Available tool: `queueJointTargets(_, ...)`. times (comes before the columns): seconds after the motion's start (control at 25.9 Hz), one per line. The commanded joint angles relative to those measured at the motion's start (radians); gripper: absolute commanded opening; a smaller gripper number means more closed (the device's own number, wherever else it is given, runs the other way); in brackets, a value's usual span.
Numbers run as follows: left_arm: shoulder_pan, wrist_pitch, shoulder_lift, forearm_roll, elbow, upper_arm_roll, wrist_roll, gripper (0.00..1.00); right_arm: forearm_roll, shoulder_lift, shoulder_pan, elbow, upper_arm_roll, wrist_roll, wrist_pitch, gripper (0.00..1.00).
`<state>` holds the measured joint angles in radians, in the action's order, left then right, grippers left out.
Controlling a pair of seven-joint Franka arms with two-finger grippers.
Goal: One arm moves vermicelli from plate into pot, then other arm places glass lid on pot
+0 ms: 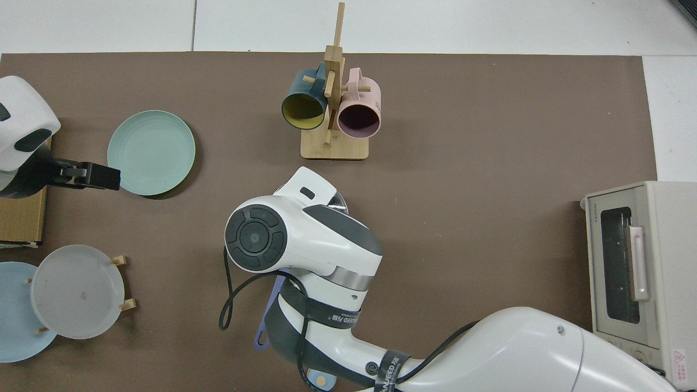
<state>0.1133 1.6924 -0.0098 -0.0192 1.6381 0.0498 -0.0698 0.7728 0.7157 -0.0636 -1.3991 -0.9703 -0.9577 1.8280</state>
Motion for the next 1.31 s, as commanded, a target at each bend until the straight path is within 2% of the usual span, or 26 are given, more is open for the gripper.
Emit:
queueJointTargets(0.0,0.012,0.0,-0.01,0.016,0.013,0.012,-0.013,1.0,0.016,-0.013,0.025,-0.027,-0.018,0.037,0.037,0.0)
queueJointTargets(0.12,0.013,0.004,-0.01,0.016,0.011,0.012,-0.001,1.0,0.002,-0.01,0.039,-0.031,-0.021,0.04,0.066,0.0)
queueJointTargets(0.54,0.011,0.004,-0.01,0.016,0.011,0.013,-0.013,1.0,-0.03,-0.01,0.05,-0.043,-0.022,0.051,0.065,0.0)
queueJointTargets(0.73,0.011,0.004,-0.01,0.016,0.011,0.013,-0.013,1.0,-0.079,-0.013,0.045,-0.041,-0.022,0.048,0.037,0.0)
queueJointTargets(1.28,0.011,0.0,-0.012,0.016,0.012,0.012,-0.015,1.0,-0.099,-0.018,0.05,-0.052,-0.034,0.048,-0.022,0.0)
